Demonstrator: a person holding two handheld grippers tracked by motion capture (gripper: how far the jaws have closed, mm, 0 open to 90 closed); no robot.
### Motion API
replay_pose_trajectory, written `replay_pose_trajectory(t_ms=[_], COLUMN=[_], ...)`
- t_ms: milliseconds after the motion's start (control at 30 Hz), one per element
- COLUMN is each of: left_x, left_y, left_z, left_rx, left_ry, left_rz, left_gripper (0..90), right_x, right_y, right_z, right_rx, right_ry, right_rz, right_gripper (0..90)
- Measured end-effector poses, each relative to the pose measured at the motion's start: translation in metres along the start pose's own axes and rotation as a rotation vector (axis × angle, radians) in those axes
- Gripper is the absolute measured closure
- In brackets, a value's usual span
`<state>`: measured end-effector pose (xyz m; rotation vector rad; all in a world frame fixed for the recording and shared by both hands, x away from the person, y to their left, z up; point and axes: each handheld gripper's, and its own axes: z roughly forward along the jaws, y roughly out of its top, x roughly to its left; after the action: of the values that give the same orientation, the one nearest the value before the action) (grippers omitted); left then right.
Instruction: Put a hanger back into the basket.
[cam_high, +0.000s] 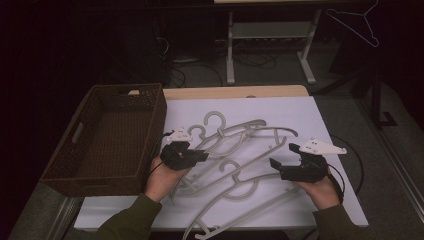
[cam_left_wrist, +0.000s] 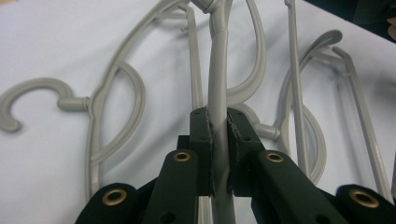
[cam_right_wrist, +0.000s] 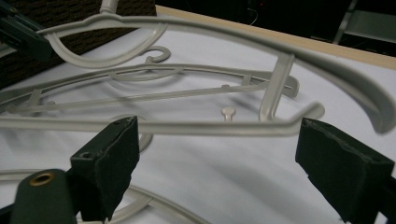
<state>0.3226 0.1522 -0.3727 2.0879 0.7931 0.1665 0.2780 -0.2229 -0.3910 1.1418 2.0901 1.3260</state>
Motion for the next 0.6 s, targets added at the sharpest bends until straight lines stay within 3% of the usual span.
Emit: replay_pose_trajectory(t_ms=[267,600], left_x=[0.003,0.013], left_y=[0.009,0.033], left_z=[-0.009,-0.038], left_rx=[-0.022,-0.053], left_ry=[0.023,0.070], left_rz=[0.007,0.007], left_gripper=[82.6,82.6], right_x=[-0.001,-0.006], right_y=[-0.007,-0.018], right_z=[-0.013,-0.017], right_rx=[-0.026,-0.037], right_ry=[-0.019,-0.032], right_rz=[0.000,0.018], right_gripper=[13.1,12.0])
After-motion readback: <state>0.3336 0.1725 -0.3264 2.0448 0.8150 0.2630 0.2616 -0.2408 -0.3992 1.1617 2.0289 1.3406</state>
